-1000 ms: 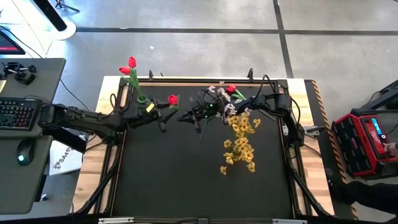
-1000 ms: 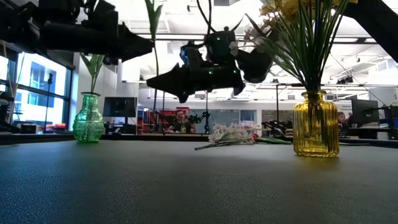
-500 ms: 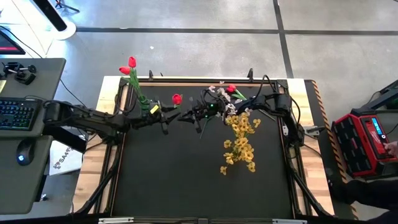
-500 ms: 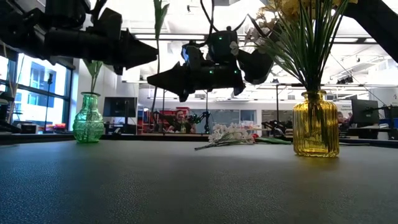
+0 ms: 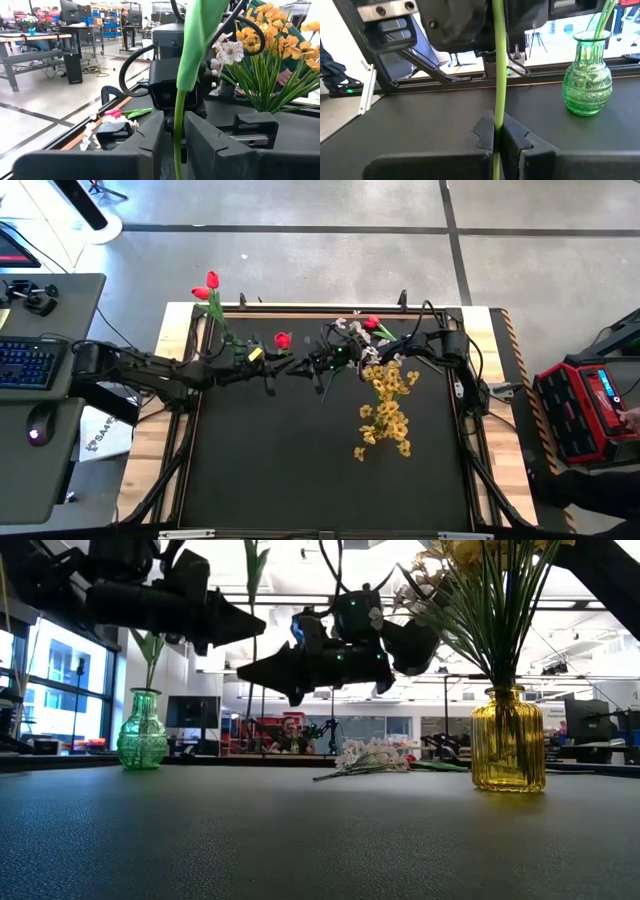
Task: Sort flowers into vase by color
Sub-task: Put the red tulip into the green vase
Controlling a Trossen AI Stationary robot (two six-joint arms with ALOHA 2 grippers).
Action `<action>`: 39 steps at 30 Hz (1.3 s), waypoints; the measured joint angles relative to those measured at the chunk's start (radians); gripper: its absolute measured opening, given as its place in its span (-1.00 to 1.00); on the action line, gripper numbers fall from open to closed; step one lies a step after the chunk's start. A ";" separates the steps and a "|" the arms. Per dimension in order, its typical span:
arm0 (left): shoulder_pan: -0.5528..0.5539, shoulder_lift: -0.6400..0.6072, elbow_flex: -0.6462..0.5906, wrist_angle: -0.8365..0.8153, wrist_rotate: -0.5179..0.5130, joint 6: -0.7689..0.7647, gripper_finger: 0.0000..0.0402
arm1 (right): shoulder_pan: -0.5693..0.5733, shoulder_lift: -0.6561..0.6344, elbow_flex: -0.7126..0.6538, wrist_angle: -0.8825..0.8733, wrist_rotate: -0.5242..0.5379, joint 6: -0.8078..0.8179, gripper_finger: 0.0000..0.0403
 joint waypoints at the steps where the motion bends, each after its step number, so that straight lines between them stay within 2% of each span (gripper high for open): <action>1: 0.000 -0.011 0.000 -0.014 -0.001 0.001 -0.72 | 0.000 0.000 0.000 -0.003 0.000 0.000 -1.00; 12: 0.000 -0.107 0.000 -0.136 0.003 0.016 -0.98 | 0.000 0.000 0.000 -0.011 0.000 -0.010 -1.00; 22: -0.007 -0.108 0.000 -0.136 0.011 0.029 -1.00 | 0.000 0.000 0.000 -0.016 0.000 0.003 -0.99; 26: -0.065 -0.109 -0.001 -0.138 -0.015 0.050 -1.00 | -0.004 -0.003 0.000 -0.057 -0.002 0.026 -0.83; 29: -0.131 -0.134 -0.001 -0.180 -0.143 0.062 -1.00 | -0.019 -0.010 0.000 -0.126 -0.005 0.026 -0.56; 34: -0.240 -0.269 0.000 -0.346 -0.466 0.062 -1.00 | -0.049 -0.010 0.000 -0.224 0.019 0.026 -0.15; 39: -0.352 -0.429 0.000 -0.438 -0.877 0.145 -1.00 | -0.022 -0.010 0.000 -0.221 0.199 0.018 -0.01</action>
